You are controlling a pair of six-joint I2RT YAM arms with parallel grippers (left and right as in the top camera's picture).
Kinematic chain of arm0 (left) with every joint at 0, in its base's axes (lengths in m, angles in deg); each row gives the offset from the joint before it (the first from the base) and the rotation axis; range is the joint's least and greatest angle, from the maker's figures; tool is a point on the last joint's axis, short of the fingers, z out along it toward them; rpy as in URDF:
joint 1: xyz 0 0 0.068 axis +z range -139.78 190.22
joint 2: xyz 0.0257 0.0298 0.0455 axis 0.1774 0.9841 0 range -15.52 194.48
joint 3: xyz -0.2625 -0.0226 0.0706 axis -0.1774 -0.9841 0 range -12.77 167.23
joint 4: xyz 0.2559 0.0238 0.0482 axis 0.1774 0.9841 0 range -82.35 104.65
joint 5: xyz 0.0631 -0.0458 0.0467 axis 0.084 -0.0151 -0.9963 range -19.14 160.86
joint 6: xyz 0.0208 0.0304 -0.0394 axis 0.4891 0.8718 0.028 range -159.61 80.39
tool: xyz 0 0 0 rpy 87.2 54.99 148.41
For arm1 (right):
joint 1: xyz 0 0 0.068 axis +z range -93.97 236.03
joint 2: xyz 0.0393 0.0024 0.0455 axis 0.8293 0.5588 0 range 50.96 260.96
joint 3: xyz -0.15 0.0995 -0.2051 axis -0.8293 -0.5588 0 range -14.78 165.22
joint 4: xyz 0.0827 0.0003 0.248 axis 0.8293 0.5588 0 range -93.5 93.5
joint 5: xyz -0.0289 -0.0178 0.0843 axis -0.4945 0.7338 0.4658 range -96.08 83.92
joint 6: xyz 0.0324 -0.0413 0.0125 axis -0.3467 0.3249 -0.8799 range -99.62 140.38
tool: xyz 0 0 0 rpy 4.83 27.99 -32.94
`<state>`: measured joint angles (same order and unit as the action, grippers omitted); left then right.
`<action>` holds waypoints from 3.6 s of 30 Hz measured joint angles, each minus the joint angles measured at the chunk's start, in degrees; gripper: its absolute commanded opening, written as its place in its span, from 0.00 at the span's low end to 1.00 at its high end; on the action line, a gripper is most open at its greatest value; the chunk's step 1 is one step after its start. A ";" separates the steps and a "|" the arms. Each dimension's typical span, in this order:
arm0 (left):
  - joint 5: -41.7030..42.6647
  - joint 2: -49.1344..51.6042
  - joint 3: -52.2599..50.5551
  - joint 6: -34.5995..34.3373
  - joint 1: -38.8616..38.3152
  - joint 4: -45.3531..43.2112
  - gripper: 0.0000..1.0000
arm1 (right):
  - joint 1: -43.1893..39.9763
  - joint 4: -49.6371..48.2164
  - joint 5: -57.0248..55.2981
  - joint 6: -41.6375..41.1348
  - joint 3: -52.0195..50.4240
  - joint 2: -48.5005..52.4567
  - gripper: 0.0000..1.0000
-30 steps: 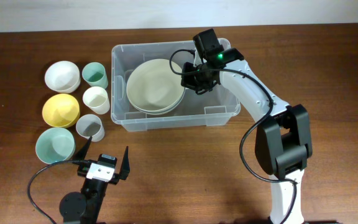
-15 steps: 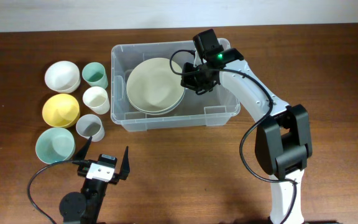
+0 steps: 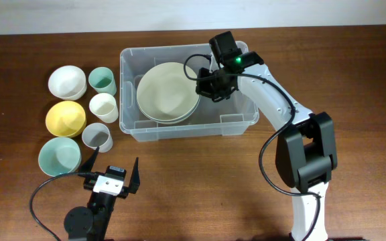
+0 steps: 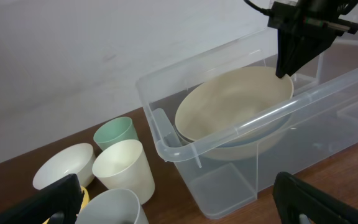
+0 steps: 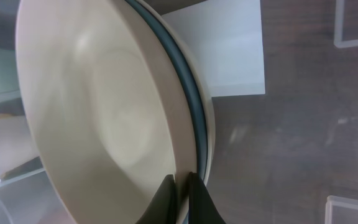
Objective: Pack container
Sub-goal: 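Lower the cream bowl onto the teal bowl and open the right gripper, then retract the right gripper to the right side of the table, then move the left gripper down over the light teal bowl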
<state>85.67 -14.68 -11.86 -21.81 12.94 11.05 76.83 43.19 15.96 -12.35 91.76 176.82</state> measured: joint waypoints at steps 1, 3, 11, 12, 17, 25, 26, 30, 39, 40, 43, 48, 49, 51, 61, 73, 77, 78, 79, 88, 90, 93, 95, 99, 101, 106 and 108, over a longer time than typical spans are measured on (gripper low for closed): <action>0.00 0.00 0.00 0.00 0.00 0.00 1.00 | -0.26 0.00 0.44 0.00 0.00 0.00 0.04; 0.00 0.00 0.00 0.02 0.00 0.00 1.00 | -0.83 0.02 1.31 -0.02 0.00 0.00 0.07; 0.00 0.00 0.00 0.02 0.00 0.00 1.00 | -2.69 -0.09 3.50 0.11 0.00 0.00 0.30; 0.00 0.00 0.00 0.02 0.00 0.00 1.00 | -2.78 -0.09 3.61 0.17 0.00 0.00 0.30; 0.00 0.00 0.00 0.02 0.00 0.00 1.00 | -2.82 -0.55 4.81 0.20 0.00 0.00 0.27; 0.00 0.00 0.00 0.00 0.00 0.00 1.00 | -3.17 -0.83 5.35 0.61 1.75 -0.07 0.40; 0.00 0.00 0.00 0.02 0.00 0.00 1.00 | -3.32 -0.39 5.14 0.94 2.45 -0.17 0.49; 0.00 0.00 0.00 0.00 0.00 0.02 1.00 | -5.11 4.33 2.03 2.34 6.10 -1.92 0.76; 0.00 0.00 0.00 0.02 0.00 0.00 1.00 | -17.44 18.25 -11.47 3.21 15.19 -10.34 0.92; 0.00 0.00 0.00 0.00 0.00 0.00 1.00 | -19.19 19.45 -12.41 3.26 15.67 -11.23 0.93; 0.00 0.00 0.00 0.02 0.00 0.00 1.00 | -25.35 23.17 -14.58 3.39 16.33 -13.81 0.96; 0.00 0.00 0.00 0.02 0.00 0.00 1.00 | -35.82 31.04 -16.37 3.45 16.55 -15.76 0.99; 0.00 0.00 0.00 0.02 0.00 0.00 1.00 | -37.77 32.65 -16.68 3.65 16.55 -15.78 0.99; 0.00 0.00 0.00 0.00 0.00 0.00 1.00 | -41.18 35.26 -17.00 4.52 16.52 -15.76 0.99; 0.00 0.00 0.00 0.00 0.00 0.00 1.00 | -48.57 41.70 -21.44 12.68 14.03 -15.78 0.99; 0.00 0.00 0.00 0.02 0.00 0.00 1.00 | -48.78 31.10 -24.17 13.73 1.75 -15.76 0.99; 0.00 0.00 0.00 0.02 0.00 0.02 1.00 | -48.78 30.10 -24.15 13.75 1.66 -15.76 0.99; 0.00 0.00 0.00 0.02 0.00 0.00 1.00 | -48.78 30.10 -24.13 13.73 1.66 -15.76 0.99; 0.00 0.00 0.00 0.00 0.00 0.00 1.00 | -48.78 30.10 -24.00 13.77 1.66 -15.76 0.99; 0.00 0.00 0.00 0.00 0.00 0.00 1.00 | -48.78 30.10 -23.10 13.90 1.64 -15.78 0.99; 0.00 0.00 0.00 0.00 0.00 0.00 1.00 | -48.78 30.10 -23.08 13.90 1.66 -15.76 0.99; 0.00 0.00 0.00 0.02 0.00 0.02 1.00 | -48.78 30.10 -23.08 13.90 1.64 -15.78 0.99; 0.00 0.00 0.00 0.00 0.00 0.00 1.00 | -48.78 30.10 -23.06 13.92 1.64 -15.78 0.99; 0.00 0.00 0.00 0.00 0.00 0.02 1.00 | -48.78 30.10 -23.06 13.90 1.64 -15.76 0.99; 0.00 0.00 0.00 0.02 0.00 -0.02 1.00 | -48.78 30.10 -23.08 13.92 1.64 -15.78 0.99; -0.46 0.00 -0.07 0.04 0.00 -2.14 1.00 | -48.78 30.08 -23.06 13.90 1.64 -15.78 0.99; -0.66 0.00 -0.07 0.02 0.04 -4.52 1.00 | -48.78 30.05 -23.06 13.90 1.64 -15.78 0.99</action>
<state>85.01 -14.68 -11.92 -21.79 12.98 6.53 28.04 73.25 -7.10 1.55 93.40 161.04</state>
